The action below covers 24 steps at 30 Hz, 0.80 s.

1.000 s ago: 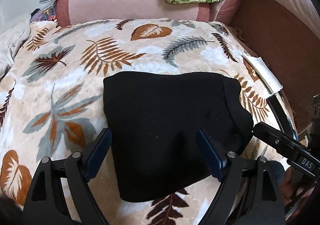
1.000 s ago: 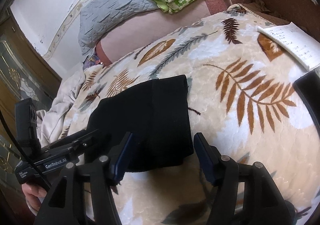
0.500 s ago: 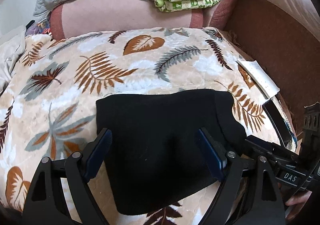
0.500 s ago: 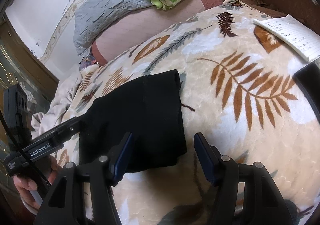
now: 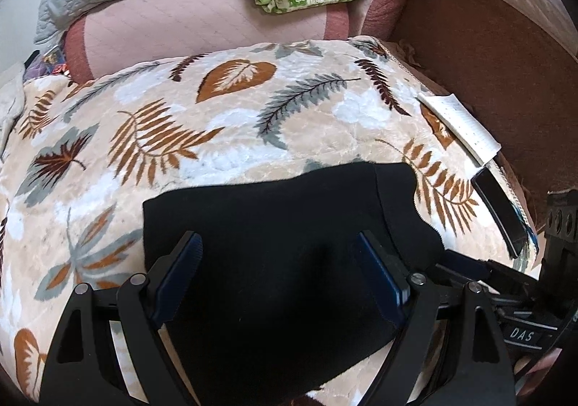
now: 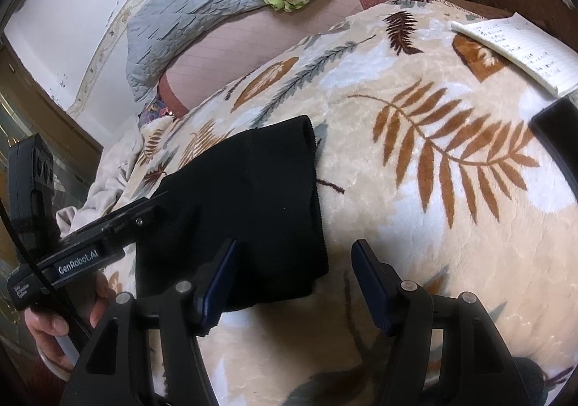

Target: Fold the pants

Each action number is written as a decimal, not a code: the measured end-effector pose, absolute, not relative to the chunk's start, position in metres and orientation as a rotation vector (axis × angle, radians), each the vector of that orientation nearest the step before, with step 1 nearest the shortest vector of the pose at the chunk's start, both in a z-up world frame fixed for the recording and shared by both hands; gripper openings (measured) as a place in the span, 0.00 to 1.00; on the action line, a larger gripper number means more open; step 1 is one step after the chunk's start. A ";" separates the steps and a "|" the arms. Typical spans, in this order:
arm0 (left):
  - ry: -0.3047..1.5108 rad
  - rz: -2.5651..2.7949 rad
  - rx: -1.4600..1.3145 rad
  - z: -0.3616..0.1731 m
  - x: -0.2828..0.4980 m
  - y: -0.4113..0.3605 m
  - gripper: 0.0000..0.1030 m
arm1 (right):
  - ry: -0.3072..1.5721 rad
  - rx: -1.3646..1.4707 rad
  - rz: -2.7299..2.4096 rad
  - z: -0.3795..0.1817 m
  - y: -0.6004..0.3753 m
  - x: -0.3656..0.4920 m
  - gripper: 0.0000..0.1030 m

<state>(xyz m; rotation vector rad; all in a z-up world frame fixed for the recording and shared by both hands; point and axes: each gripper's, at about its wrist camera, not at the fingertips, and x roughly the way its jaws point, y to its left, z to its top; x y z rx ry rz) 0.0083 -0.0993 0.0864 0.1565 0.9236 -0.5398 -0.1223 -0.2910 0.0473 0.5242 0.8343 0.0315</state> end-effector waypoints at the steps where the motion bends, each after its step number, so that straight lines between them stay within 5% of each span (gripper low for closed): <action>1: 0.927 -0.548 0.158 0.087 0.011 -0.100 0.84 | 0.836 0.529 0.030 0.047 -0.292 -0.123 0.65; 24: 0.970 -0.639 0.242 0.080 0.042 -0.136 0.84 | 0.860 0.637 0.100 0.034 -0.293 -0.121 0.76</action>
